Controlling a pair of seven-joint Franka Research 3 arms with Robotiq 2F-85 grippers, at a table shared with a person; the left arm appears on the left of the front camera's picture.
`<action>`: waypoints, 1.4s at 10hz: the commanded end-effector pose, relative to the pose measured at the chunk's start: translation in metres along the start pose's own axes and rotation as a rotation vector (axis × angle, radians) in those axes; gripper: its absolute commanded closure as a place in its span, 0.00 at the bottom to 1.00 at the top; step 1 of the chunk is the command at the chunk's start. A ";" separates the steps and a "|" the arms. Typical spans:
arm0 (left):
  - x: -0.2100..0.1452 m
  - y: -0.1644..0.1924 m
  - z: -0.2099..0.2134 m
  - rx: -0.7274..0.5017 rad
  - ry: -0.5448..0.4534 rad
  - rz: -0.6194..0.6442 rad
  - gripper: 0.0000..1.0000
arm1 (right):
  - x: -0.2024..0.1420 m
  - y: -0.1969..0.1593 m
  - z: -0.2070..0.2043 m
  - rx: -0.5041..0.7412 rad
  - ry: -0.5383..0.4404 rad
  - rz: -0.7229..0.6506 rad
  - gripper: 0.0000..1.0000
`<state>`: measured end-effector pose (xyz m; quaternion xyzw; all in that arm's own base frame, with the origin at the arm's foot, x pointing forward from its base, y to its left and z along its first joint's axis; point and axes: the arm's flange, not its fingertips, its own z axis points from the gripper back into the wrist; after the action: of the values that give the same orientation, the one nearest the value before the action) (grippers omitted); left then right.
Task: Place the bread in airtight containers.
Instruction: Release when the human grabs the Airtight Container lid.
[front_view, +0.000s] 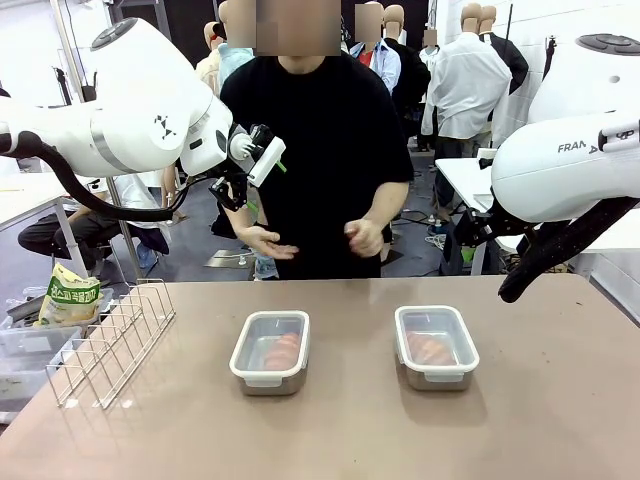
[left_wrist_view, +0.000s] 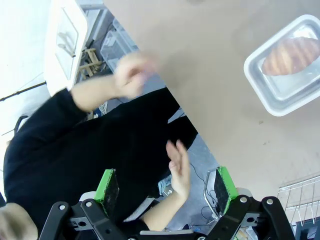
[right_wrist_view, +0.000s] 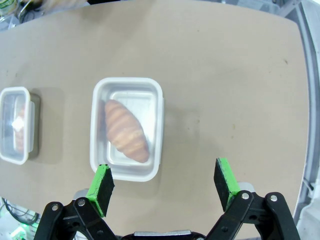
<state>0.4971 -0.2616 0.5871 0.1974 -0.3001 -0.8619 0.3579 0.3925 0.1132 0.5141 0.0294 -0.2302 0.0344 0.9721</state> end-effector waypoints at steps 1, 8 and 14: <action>-0.001 0.000 0.001 0.002 0.002 0.001 0.00 | 0.000 -0.001 -0.001 0.009 0.004 -0.003 0.00; -0.001 0.000 0.001 0.002 0.002 0.001 0.00 | 0.000 -0.001 -0.001 0.009 0.004 -0.003 0.00; -0.001 0.000 0.001 0.002 0.002 0.001 0.00 | 0.000 -0.001 -0.001 0.009 0.004 -0.003 0.00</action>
<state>0.4971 -0.2616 0.5871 0.1974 -0.3001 -0.8619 0.3579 0.3925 0.1132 0.5141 0.0294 -0.2302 0.0344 0.9721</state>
